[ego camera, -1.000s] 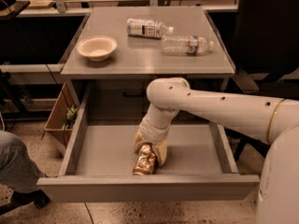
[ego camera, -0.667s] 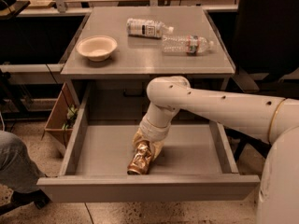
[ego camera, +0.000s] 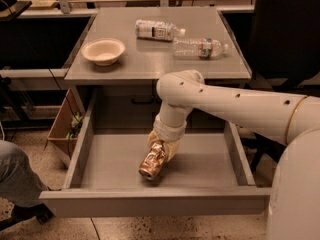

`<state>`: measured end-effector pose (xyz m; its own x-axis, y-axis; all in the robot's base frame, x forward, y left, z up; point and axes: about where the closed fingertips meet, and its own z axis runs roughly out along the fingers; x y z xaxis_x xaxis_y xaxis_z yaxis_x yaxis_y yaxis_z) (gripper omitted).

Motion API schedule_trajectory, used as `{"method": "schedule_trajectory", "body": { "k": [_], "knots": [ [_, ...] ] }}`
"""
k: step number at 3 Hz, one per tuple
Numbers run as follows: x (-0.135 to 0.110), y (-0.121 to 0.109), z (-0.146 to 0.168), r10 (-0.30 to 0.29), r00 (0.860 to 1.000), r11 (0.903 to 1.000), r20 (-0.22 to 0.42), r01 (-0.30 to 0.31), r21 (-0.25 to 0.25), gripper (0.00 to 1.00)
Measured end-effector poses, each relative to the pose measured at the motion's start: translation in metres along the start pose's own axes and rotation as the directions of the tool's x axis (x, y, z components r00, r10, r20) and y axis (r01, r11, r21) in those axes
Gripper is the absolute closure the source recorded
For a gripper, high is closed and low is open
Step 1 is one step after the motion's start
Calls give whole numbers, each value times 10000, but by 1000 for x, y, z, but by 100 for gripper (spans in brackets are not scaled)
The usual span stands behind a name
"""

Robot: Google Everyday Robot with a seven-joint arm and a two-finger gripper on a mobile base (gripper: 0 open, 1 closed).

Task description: Pick orange can from top drawer and place on counter

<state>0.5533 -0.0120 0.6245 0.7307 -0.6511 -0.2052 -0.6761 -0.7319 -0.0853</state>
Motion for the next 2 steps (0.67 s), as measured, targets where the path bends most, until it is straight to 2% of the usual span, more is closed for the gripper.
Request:
{"method": "schedule_trajectory", "body": {
  "k": [1,2],
  "knots": [
    [26,4,-35,1161,9925,9929,-393,-1149,304,100],
    [64,21,-99,2886,9548,9535,-719,-2797,1127,100]
  ]
}}
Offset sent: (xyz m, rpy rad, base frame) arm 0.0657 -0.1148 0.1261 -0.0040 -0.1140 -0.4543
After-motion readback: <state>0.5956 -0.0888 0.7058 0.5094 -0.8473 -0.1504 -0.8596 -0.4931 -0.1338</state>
